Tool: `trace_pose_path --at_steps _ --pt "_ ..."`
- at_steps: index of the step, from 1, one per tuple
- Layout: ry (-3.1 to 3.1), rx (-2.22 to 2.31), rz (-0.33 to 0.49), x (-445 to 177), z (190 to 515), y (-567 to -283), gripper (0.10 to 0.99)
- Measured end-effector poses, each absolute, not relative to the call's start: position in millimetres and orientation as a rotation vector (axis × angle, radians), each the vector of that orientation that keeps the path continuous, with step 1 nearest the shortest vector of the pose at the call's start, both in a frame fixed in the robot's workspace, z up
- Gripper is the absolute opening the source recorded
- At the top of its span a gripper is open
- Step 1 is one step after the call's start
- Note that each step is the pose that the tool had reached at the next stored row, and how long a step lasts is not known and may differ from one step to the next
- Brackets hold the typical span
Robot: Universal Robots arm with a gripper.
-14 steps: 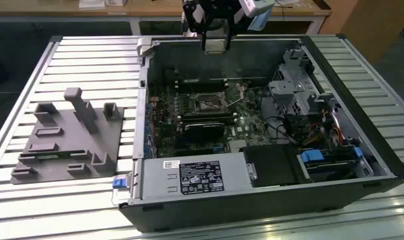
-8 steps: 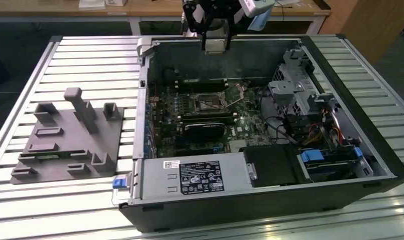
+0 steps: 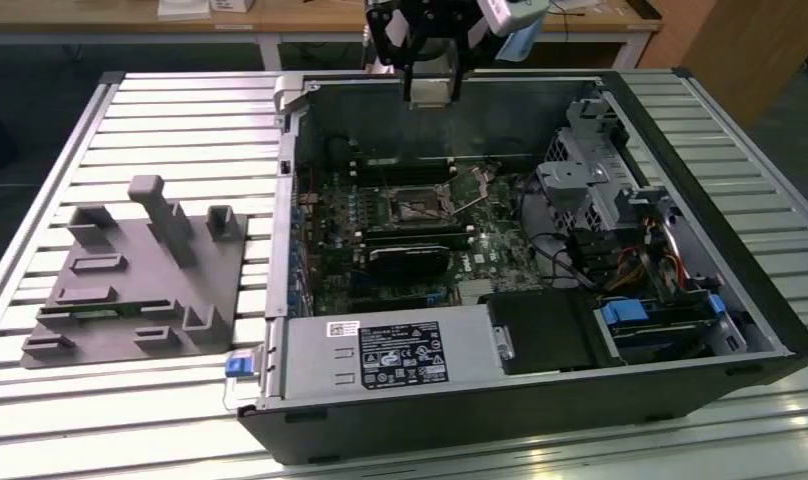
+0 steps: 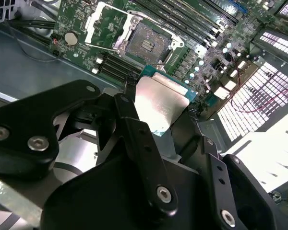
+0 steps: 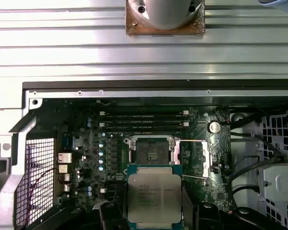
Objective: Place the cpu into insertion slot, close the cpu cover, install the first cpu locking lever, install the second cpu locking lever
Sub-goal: 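Place the cpu into insertion slot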
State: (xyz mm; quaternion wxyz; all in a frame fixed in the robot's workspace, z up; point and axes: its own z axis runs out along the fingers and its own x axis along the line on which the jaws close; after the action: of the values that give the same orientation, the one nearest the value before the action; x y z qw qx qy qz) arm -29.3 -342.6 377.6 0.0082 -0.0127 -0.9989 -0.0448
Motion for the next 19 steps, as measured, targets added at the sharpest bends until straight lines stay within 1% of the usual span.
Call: trace_pose_path --at_steps 19 --pt "-3.140 -0.039 -0.140 -29.4 346.4 -342.6 0.541"
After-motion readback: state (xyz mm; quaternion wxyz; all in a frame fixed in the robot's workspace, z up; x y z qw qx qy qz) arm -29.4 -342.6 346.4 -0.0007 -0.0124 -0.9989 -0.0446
